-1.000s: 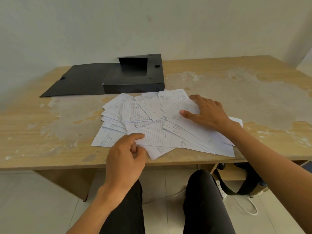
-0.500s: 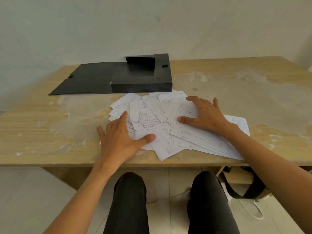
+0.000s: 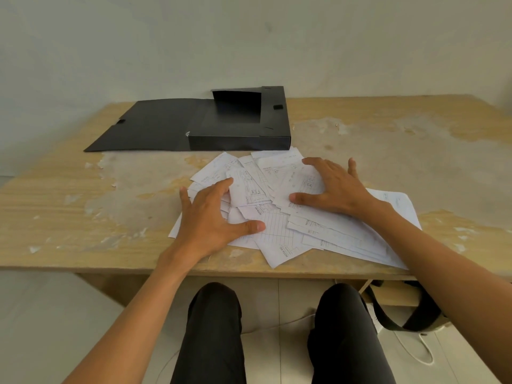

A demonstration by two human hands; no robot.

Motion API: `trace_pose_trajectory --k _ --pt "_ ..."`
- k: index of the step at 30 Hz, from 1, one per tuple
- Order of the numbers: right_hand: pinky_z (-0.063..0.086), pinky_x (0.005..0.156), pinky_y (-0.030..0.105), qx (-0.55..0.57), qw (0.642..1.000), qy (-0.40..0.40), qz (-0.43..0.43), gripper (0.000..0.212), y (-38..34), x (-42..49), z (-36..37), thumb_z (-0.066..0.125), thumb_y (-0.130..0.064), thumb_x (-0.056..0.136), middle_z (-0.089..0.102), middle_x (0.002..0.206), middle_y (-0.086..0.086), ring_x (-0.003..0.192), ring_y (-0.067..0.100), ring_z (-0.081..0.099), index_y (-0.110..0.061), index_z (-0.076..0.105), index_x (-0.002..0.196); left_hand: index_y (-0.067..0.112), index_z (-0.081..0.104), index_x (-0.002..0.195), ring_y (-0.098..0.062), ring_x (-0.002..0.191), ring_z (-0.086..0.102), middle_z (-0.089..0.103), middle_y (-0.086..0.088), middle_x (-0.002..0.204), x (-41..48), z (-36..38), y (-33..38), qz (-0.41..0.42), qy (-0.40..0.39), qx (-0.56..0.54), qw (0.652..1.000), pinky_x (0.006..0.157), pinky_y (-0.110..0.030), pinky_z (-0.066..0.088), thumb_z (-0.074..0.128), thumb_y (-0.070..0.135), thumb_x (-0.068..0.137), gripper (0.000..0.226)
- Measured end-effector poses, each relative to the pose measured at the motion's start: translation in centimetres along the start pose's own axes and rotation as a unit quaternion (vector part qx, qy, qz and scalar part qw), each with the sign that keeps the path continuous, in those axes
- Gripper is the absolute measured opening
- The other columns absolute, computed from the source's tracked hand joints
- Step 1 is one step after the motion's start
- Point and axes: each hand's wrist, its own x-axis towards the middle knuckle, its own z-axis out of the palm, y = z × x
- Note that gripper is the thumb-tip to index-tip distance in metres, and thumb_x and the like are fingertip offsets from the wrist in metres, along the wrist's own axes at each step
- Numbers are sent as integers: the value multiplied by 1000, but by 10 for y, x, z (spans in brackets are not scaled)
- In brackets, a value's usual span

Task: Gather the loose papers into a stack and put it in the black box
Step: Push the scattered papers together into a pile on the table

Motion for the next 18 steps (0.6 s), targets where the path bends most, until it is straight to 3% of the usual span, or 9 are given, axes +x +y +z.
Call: trace_pose_trajectory --k 5,18 --pt "-11 112 58 -15 1000 -5 9 98 -1 7 0 39 -86 61 41 148 3 138 26 35 -30 27 141 34 35 139 -17 137 34 44 6 146 -1 2 -2 15 -3 6 1000 117 -51 -10 58 80 54 100" --pt "-12 113 57 51 998 -30 -34 88 -12 21 3 57 -73 68 46 143 1 136 24 37 -30 29 139 37 39 135 -16 136 34 45 7 144 0 4 -4 7 -1 -7 1000 118 -47 -7 60 78 53 94"
